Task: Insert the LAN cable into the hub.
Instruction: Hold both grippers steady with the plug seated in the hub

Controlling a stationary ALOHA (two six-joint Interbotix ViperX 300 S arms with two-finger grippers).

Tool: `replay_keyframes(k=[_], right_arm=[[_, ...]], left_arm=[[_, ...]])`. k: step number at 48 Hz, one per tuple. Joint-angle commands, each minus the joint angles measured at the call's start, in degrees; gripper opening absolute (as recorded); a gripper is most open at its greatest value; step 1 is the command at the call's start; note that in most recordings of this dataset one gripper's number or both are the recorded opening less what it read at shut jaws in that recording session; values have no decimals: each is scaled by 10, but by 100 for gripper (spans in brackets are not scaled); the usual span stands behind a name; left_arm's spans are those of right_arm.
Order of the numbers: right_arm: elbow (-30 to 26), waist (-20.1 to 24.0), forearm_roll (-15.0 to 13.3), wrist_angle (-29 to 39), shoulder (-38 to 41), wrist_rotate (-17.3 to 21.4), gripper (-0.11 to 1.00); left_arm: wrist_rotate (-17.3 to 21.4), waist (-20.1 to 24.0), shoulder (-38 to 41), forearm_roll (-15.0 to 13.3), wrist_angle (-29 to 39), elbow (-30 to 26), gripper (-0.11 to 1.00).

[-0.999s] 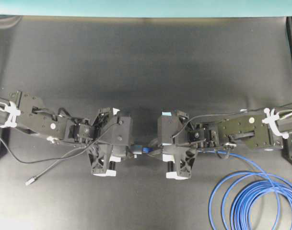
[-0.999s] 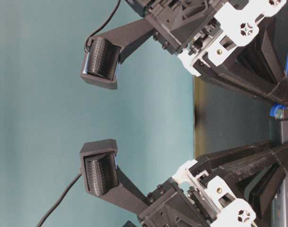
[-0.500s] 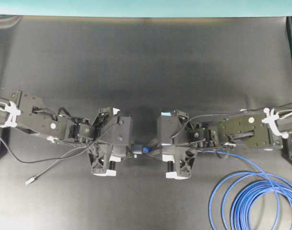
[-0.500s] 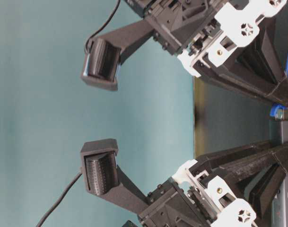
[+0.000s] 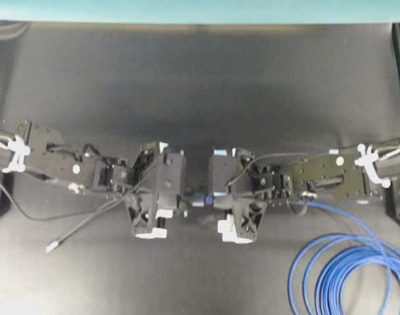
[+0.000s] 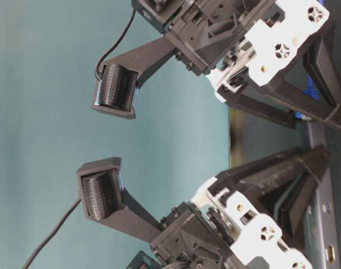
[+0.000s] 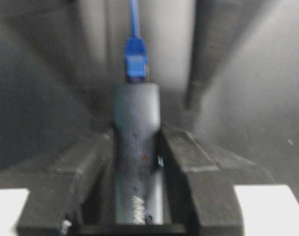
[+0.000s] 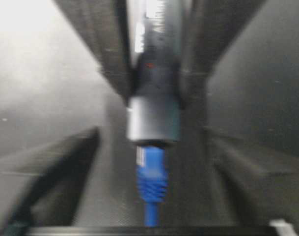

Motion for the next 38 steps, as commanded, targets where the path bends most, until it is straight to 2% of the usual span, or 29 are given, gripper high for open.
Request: replay_keyframes(k=[1,34,36,38], right_arm=[[-5,2,-1,-4,-6,-1,87],[3,2,0,-9,-8,5,85],[4,3,-1,-9,-9,5,85],[4,3,-1,-9,-9,6,85]], left_arm=[[-1,-1,-10,2,4,-5,28],[-3,-4,-18,2,7,13,29],[-3,-4,-17,2,9,14,33],[-3,-4,-17,2,11,15,46]])
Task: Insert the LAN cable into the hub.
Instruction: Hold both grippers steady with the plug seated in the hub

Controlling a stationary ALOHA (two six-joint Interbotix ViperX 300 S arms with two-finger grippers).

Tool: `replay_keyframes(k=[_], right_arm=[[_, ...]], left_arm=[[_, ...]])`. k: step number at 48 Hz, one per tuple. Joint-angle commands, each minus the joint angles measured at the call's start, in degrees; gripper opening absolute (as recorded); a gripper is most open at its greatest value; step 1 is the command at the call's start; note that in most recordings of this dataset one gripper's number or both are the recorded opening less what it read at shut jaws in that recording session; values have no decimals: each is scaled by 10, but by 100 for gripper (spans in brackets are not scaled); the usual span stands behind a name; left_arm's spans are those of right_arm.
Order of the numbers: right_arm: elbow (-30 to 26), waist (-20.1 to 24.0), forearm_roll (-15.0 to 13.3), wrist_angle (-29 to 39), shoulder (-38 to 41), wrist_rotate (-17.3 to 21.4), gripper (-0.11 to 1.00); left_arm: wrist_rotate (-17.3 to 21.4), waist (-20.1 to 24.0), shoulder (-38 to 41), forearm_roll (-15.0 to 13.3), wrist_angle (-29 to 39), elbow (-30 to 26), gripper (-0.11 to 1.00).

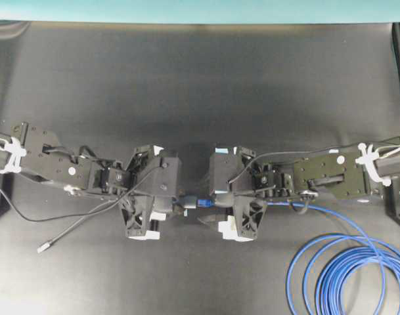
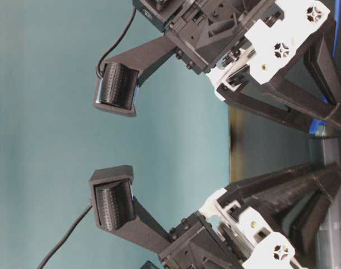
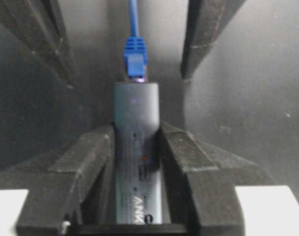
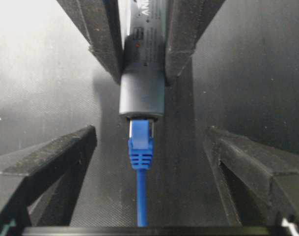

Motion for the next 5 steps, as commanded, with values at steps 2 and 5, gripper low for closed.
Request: replay_keyframes(k=[2,5], right_arm=[[-1,4,1,-4,-8,5,85],[1,4,3,-4,-9,5,85]], left_arm=[[1,0,-12,2,2,-3,59],[0,1,-11,2,3,-3,75]])
